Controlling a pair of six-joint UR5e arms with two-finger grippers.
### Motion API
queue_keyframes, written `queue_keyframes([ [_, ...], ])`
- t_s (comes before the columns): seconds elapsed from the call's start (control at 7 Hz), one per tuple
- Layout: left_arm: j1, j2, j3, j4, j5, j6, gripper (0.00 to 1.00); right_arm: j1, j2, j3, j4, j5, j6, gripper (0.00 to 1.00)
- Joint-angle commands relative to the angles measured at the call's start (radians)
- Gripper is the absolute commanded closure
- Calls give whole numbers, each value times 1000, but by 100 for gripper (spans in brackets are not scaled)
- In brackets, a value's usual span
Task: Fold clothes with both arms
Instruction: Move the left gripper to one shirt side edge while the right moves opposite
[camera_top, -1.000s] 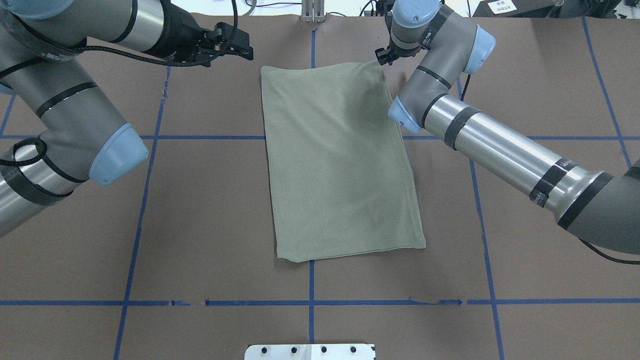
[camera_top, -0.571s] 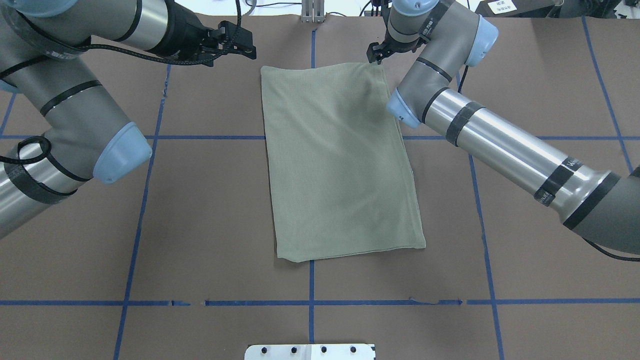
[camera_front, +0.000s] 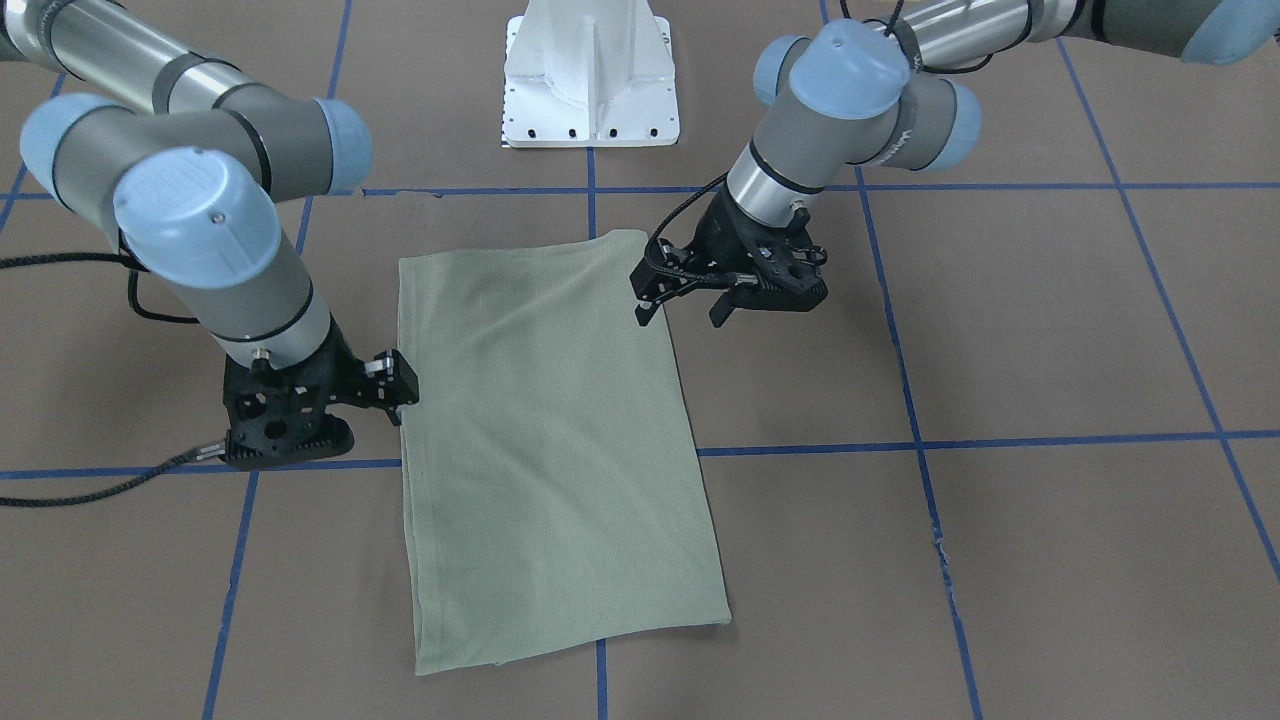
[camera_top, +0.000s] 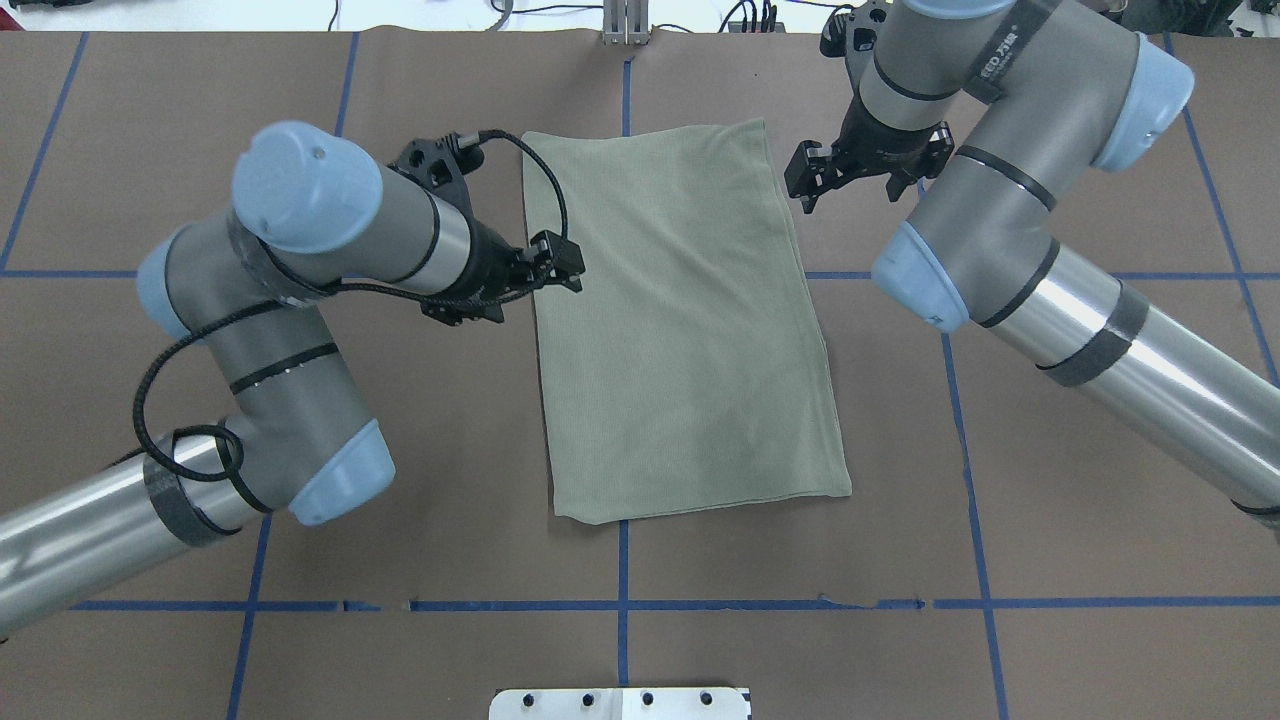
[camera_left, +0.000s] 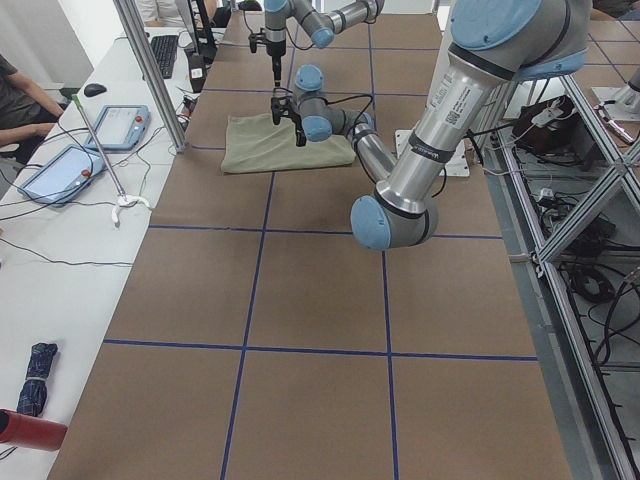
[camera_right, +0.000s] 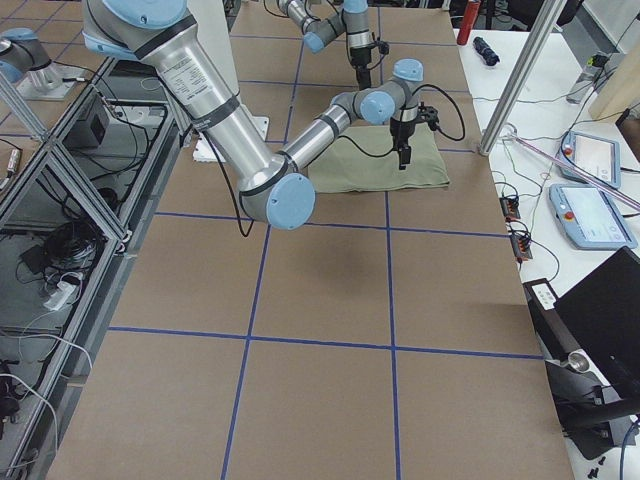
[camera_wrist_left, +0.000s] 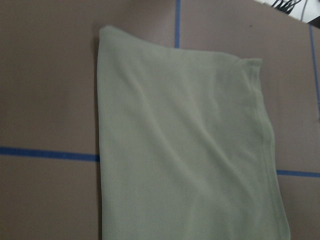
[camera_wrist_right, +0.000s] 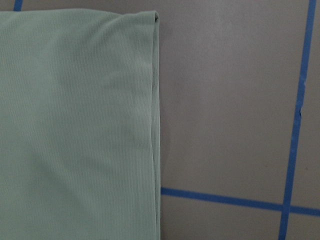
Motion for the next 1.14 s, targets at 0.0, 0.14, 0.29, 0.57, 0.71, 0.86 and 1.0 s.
queue_keyframes([
  [0.0,106,20,-2,3,78,-203,1,-3,-84,161,-70,87,118,0],
  [0.14,129,27,-18,10,79,-291,6,-7,-131,210,-61,120,193,0],
  [0.29,192,40,-9,10,139,-310,6,-15,-179,273,-61,121,200,0],
  [0.57,231,44,-4,25,184,-322,7,-21,-198,286,-61,128,203,0],
  [0.71,232,39,-21,68,184,-328,7,-23,-198,284,-61,126,203,0],
  [0.86,237,38,-41,96,184,-336,7,-23,-198,284,-61,126,203,0],
  [1.0,267,44,-36,96,185,-353,9,-24,-198,283,-61,126,203,0],
])
